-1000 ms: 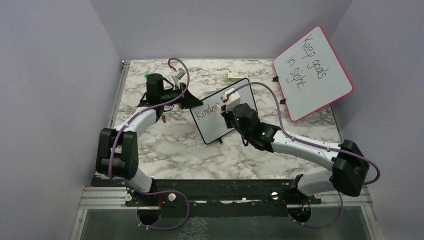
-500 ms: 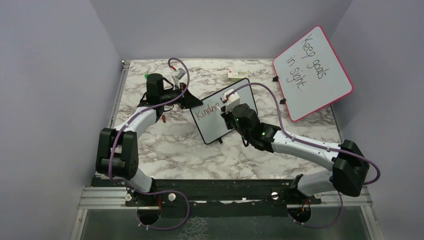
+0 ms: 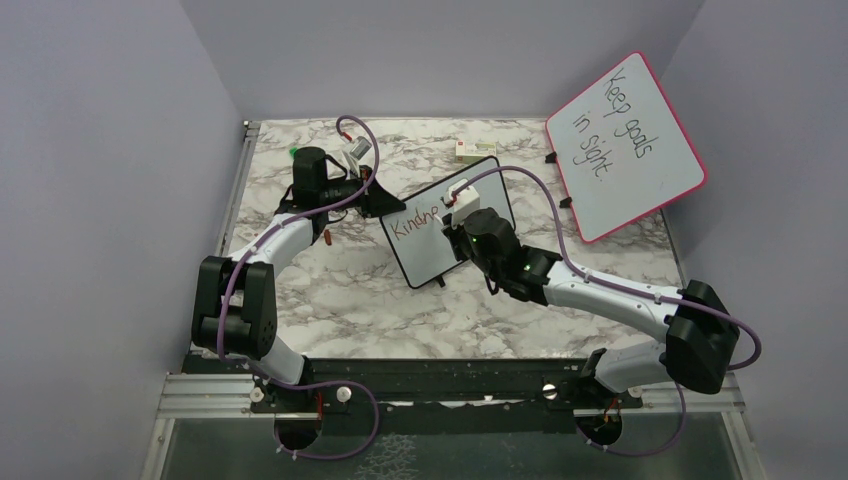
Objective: Write a sentence on the whiteboard
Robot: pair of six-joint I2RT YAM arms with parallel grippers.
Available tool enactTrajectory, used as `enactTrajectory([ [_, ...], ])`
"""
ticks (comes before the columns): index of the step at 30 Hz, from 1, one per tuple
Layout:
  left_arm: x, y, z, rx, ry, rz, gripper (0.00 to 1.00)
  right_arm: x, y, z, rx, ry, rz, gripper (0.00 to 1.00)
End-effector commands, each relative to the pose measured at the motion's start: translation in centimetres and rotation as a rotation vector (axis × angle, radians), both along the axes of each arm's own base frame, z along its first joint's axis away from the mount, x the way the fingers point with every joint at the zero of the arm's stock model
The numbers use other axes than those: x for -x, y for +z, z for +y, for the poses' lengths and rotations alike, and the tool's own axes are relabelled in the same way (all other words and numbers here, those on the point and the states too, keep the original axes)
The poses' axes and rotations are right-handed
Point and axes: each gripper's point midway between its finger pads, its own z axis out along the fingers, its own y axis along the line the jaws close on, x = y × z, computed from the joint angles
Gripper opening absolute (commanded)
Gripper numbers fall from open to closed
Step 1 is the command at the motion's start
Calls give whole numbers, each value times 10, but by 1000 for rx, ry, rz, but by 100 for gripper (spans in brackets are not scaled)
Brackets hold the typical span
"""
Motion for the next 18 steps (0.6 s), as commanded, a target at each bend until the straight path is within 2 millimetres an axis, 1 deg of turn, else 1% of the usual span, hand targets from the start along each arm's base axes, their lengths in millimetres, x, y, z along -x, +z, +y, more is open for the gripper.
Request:
enactTrajectory([
  [1, 6, -4, -2, 0, -35, 30, 0, 3, -12, -10, 30, -20, 31, 1],
  [12, 6, -5, -2, 0, -36, 33, 0, 4, -17, -14, 51, -24, 37, 1],
  [18, 5, -5, -2, 0, -35, 32, 0, 4, -15, -14, 58, -20, 32, 1],
])
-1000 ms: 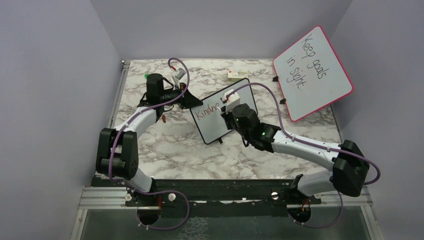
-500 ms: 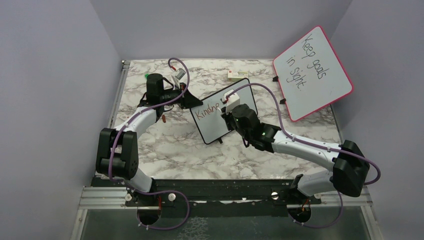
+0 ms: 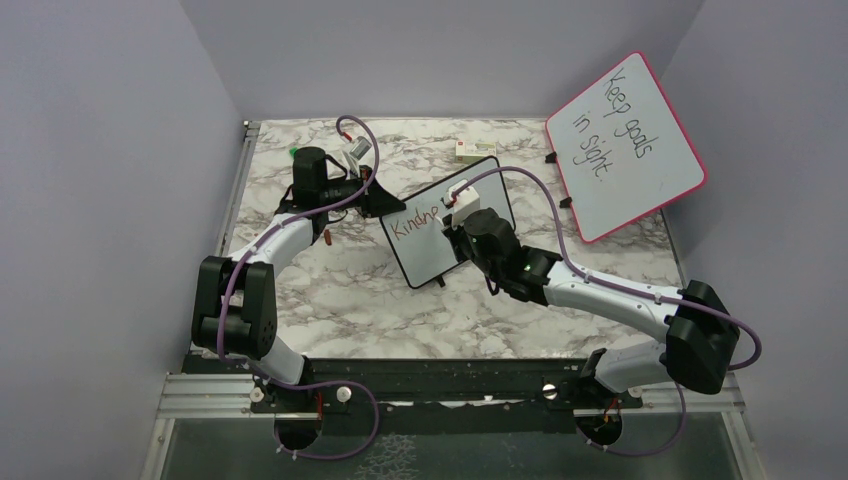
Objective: Write a sentence on the whiteboard
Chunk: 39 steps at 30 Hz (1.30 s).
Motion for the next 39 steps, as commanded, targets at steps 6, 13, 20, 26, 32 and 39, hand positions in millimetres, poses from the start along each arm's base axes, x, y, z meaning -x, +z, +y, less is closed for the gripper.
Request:
enactTrajectory([
  [6, 5, -5, -2, 0, -35, 32, 0, 3, -13, -11, 56, -5, 27, 1],
  [13, 5, -6, -2, -1, -35, 34, 0, 2, -15, -14, 71, -15, 21, 1],
  [20, 5, -6, -2, 0, -35, 34, 0, 6, -18, -17, 94, -4, 37, 1],
  [26, 6, -5, -2, 0, -35, 30, 0, 1, -17, -22, 96, -43, 16, 1],
  [32, 6, -4, -2, 1, -38, 29, 0, -9, -6, -26, 70, -100, -28, 1],
  [39, 7, -4, -2, 1, -37, 29, 0, -12, 8, -22, 17, -89, -56, 1],
])
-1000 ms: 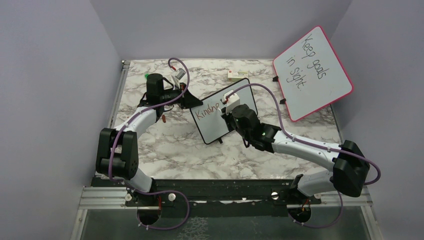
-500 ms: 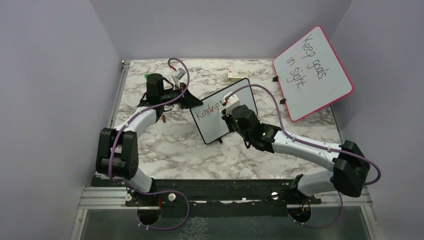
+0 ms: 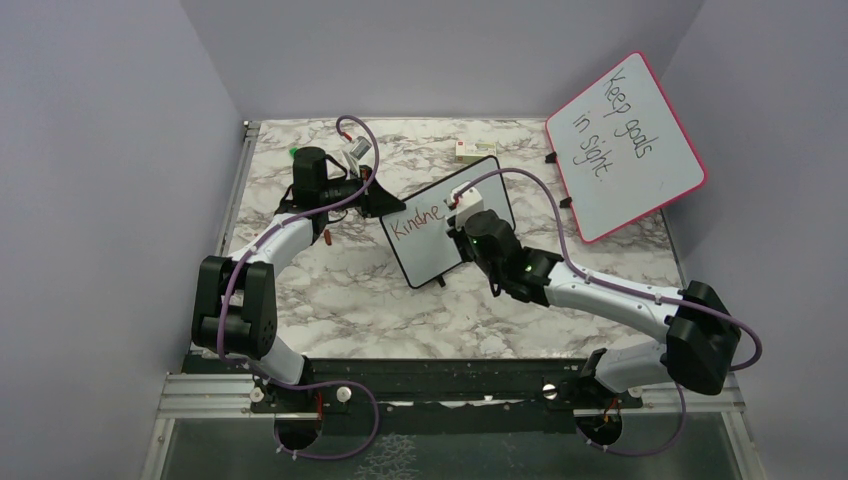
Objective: Write a sentence on the whiteboard
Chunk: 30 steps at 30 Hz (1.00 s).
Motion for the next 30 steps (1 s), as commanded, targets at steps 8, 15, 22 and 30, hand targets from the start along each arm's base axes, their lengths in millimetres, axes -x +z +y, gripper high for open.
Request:
enactTrajectory([
  [8, 7, -4, -2, 1, -38, 31, 0, -7, 38, -6, -98, -16, -87, 1],
  [15, 6, -5, -2, 0, -38, 33, 0, -14, 42, 0, -87, 9, -107, 1],
  [22, 7, -5, -2, 1, -40, 33, 0, -16, 38, 2, -79, 11, -102, 1],
  [30, 7, -5, -2, 1, -40, 34, 0, -20, 37, 6, -82, 16, -99, 1],
])
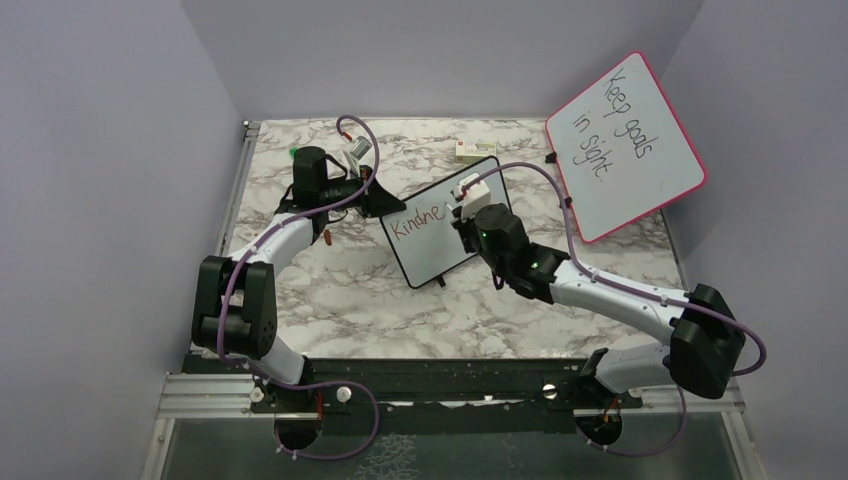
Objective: Write a sentence on the whiteboard
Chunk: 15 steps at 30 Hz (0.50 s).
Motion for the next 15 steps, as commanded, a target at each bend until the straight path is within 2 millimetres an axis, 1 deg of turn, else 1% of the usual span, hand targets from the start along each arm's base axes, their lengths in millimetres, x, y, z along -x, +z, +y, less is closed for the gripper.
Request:
enactTrajectory([
  [1, 6, -6, -2, -1, -35, 33, 0, -8, 14, 10, -37, 14, -32, 1],
  [7, 6, -5, -2, 0, -36, 31, 0, -10, 13, 12, -37, 16, -35, 1],
  [15, 7, -5, -1, 0, -36, 31, 0, -10, 18, 16, -49, 39, -41, 1],
])
